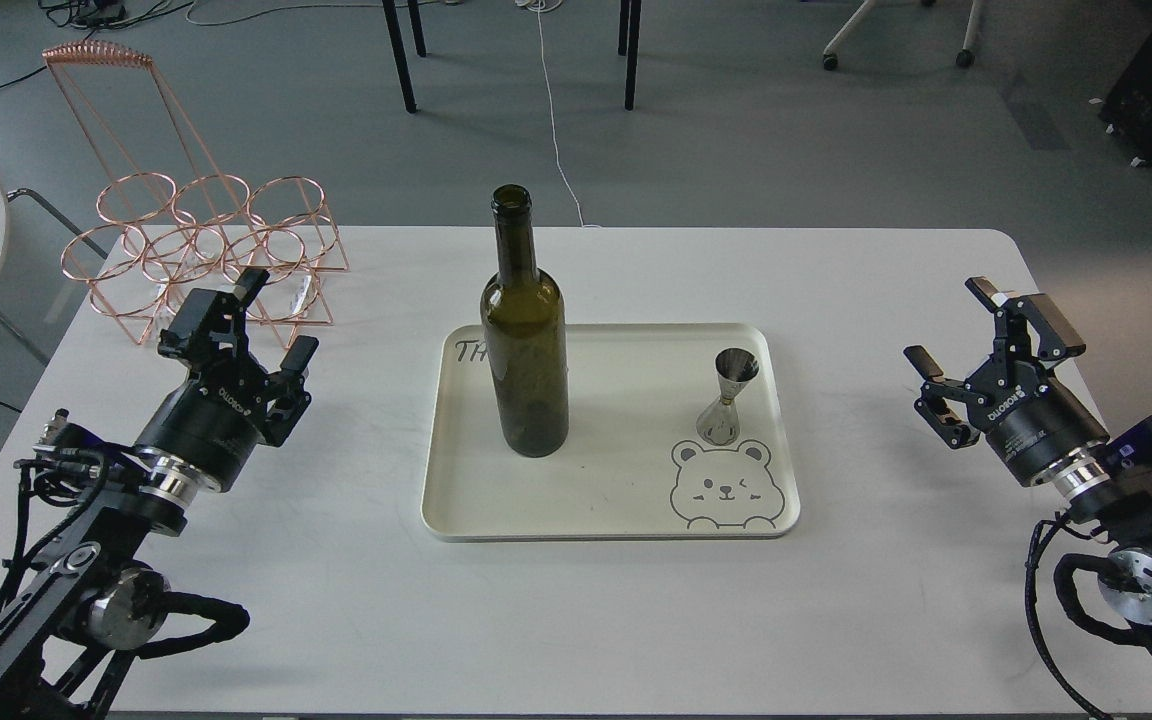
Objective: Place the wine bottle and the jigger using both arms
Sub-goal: 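Move the right gripper toward the metal jigger on the tray, then close the right gripper around the metal jigger, then lift the jigger and carry it off the tray away from the bottle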
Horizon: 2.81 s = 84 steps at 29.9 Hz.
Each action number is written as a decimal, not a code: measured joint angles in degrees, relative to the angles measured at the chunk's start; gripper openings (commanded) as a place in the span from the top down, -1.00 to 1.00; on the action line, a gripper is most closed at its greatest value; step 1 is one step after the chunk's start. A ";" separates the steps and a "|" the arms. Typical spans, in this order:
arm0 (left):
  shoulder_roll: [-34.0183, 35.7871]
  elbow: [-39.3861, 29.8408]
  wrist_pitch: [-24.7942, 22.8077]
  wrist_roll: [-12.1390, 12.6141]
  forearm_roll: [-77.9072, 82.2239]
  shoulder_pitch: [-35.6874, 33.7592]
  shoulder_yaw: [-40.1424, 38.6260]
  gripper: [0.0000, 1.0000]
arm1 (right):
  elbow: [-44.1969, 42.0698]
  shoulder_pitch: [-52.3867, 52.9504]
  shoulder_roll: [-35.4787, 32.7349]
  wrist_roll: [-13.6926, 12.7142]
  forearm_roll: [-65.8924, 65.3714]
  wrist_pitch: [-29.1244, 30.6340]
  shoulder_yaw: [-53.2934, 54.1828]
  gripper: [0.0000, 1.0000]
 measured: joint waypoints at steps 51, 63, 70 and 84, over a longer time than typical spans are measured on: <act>0.47 -1.50 -0.80 -5.80 -0.37 0.98 0.28 -0.96 | 1.56 3.87 11.34 -0.01 -94.27 -47.08 -8.25 -0.90; 0.22 -1.51 -0.72 -5.80 -0.36 0.98 0.26 -0.96 | -2.29 9.09 11.54 -0.01 -94.27 -46.84 -13.45 -0.64; 0.31 -1.58 -0.71 -5.80 -0.36 0.89 0.15 -0.96 | -3.85 9.63 11.59 -0.01 -94.27 -46.74 -15.85 -0.20; 0.14 -1.58 -0.62 -5.80 -0.36 0.71 0.20 -0.96 | -4.22 9.91 11.02 -0.01 -94.27 -47.42 -15.90 0.72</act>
